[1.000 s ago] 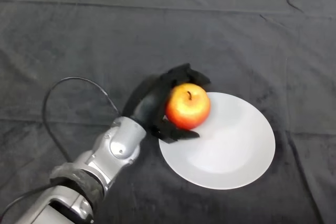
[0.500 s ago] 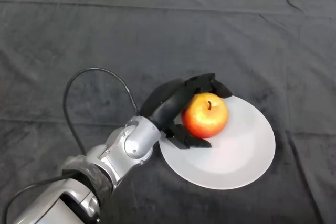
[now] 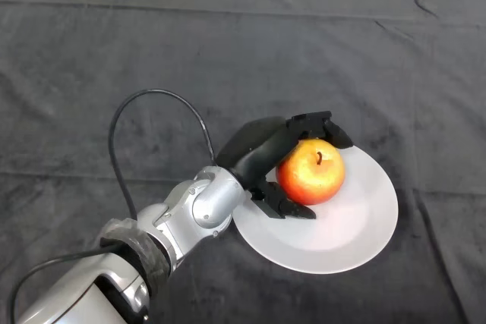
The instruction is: Move the apple to the plate
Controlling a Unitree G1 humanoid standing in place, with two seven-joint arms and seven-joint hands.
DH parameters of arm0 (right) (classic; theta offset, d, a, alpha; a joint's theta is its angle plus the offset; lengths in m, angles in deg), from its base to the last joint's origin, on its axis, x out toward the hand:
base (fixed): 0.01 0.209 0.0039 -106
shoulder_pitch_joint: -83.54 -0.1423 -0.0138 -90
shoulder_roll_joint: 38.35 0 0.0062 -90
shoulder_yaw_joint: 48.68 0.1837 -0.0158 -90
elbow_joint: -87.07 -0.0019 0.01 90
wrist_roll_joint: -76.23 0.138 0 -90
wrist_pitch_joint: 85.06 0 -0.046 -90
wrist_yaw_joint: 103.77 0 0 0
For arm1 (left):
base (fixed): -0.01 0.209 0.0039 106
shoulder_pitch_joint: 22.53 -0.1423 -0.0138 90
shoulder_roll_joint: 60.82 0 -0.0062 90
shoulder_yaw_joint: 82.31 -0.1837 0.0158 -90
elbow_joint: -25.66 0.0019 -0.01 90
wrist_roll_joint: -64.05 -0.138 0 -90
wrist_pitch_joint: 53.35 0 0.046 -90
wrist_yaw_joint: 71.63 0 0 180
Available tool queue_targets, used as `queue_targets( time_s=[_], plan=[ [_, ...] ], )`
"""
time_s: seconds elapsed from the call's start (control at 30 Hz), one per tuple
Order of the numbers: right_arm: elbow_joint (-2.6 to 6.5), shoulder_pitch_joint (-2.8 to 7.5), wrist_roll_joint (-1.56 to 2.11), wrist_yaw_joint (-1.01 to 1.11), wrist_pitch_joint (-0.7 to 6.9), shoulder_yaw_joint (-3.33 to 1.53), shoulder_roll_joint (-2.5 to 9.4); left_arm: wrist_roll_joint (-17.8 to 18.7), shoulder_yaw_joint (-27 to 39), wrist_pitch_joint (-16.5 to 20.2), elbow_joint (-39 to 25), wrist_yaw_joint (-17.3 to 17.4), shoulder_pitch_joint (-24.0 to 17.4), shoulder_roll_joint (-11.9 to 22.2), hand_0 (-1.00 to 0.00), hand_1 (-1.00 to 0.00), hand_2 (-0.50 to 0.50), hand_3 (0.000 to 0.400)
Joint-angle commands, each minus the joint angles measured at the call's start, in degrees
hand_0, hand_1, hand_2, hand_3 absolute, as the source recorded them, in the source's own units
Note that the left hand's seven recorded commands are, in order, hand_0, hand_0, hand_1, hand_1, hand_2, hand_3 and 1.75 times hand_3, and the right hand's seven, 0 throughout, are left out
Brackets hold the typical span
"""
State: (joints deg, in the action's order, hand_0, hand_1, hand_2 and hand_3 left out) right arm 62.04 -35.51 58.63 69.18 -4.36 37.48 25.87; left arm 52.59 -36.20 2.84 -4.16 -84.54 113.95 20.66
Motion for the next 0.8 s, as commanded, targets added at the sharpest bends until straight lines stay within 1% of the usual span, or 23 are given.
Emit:
queue_targets(
  time_s=[0.03,0.07,0.43,0.8],
  plan=[
    [2.16,3.79,-0.99,0.66,0.28,-1.58,2.29,0.52,-2.93,1.37,-1.56,0.08,1.46,0.63,-0.16,0.00,-0.08,0.064],
    [2.17,3.79,-0.99,0.66,0.28,-1.58,2.29,0.62,-3.10,1.52,-1.57,0.06,1.48,0.69,0.00,0.00,0.00,0.000],
    [2.24,3.75,-1.00,0.65,0.24,-1.59,2.29,1.45,-3.96,2.81,-1.47,-0.39,2.02,1.15,0.00,0.00,0.00,0.000],
    [2.29,3.73,-1.01,0.63,0.20,-1.60,2.29,2.06,-2.55,2.40,-0.62,-0.86,2.73,2.41,0.00,0.00,0.00,0.000]
  ],
)
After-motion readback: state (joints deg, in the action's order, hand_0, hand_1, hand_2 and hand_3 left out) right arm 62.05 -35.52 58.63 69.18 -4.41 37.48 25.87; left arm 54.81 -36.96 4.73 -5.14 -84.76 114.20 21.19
